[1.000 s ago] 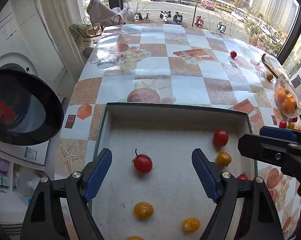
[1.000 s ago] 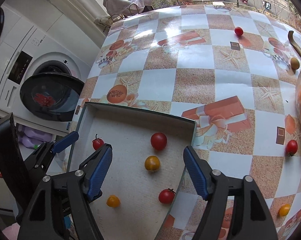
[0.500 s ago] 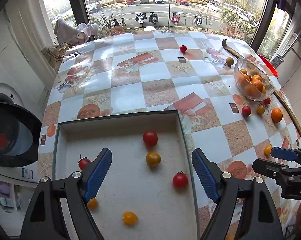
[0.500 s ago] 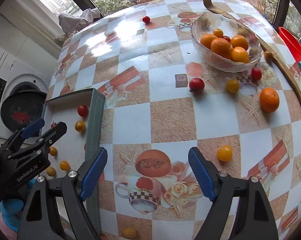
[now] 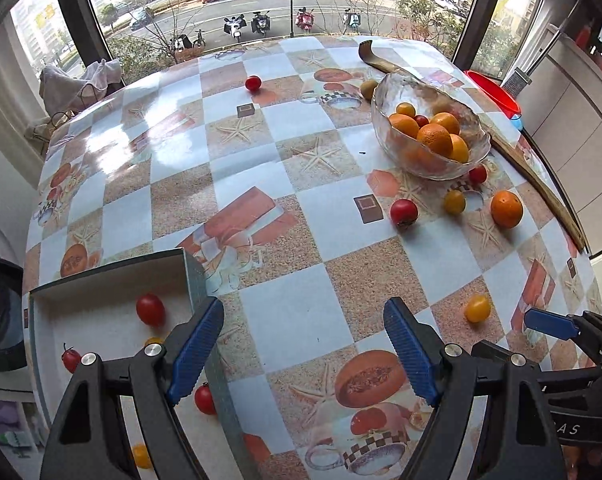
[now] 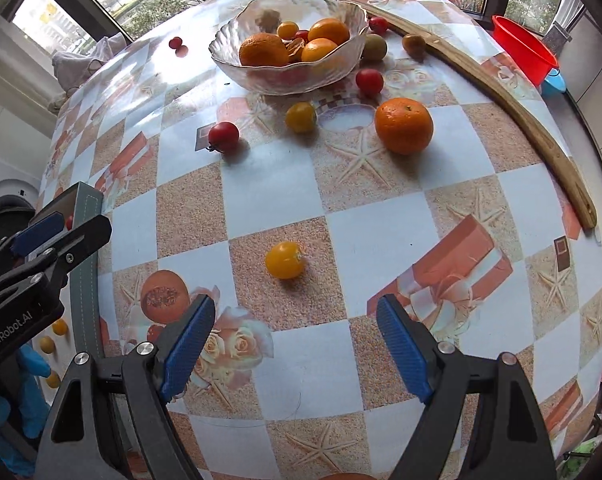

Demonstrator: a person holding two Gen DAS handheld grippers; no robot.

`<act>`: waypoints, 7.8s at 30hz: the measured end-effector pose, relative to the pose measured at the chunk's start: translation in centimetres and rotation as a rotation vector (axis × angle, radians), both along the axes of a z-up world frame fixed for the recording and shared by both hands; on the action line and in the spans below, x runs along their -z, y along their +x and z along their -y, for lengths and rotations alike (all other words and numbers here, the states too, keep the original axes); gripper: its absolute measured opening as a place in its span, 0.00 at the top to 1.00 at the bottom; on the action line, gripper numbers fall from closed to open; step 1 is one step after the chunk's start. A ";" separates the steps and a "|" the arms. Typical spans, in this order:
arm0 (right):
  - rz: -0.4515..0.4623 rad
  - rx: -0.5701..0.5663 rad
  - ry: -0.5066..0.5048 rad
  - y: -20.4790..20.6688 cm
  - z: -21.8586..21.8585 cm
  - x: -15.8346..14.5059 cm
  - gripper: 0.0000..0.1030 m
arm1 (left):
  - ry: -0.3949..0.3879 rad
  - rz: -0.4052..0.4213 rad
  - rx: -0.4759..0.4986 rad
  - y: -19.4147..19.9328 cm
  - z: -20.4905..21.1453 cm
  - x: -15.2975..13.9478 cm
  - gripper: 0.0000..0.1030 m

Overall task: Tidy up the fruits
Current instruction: 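Move both tools back over the table toward the remaining tomatoes, then grasp a red tomato with the left gripper while the right grasps a yellow tomato, then carry both tomatoes into the white tray and open both grippers, then move both tools back toward a brown fruit and a yellow tomato, then grasp a brown round fruit with the left gripper while the right grasps a yellow tomato, then carry the brown fruit and yellow tomato into the tray and open both grippers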

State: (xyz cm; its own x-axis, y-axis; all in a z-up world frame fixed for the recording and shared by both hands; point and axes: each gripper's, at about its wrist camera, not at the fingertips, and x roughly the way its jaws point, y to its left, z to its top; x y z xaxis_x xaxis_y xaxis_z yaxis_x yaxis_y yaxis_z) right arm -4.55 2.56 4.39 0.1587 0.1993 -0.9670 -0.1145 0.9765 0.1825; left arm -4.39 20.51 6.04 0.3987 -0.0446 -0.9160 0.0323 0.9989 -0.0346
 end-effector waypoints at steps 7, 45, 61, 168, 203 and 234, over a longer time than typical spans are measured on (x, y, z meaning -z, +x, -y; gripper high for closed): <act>0.016 -0.032 -0.002 0.6 -0.2 0.7 0.17 | -0.022 -0.031 0.003 2.9 1.8 1.8 0.19; 0.003 -0.074 0.063 1.2 1.0 0.9 0.79 | -0.118 -0.022 0.087 3.5 6.0 3.3 0.77; -0.016 -0.072 0.079 -0.7 1.3 -0.7 0.79 | -0.186 -0.010 0.008 -4.1 3.3 1.0 0.77; -0.001 -0.094 0.031 0.0 -3.2 -0.6 0.23 | -0.054 -0.024 -0.055 -16.8 2.1 -0.9 0.28; 0.204 -0.151 -0.034 7.4 -3.5 1.1 0.78 | -0.013 -0.088 -0.259 -17.5 4.6 4.3 0.63; 0.103 -0.273 0.109 -1.8 -8.0 -4.2 0.78 | -0.121 0.025 -0.249 -16.4 -3.2 -2.3 0.74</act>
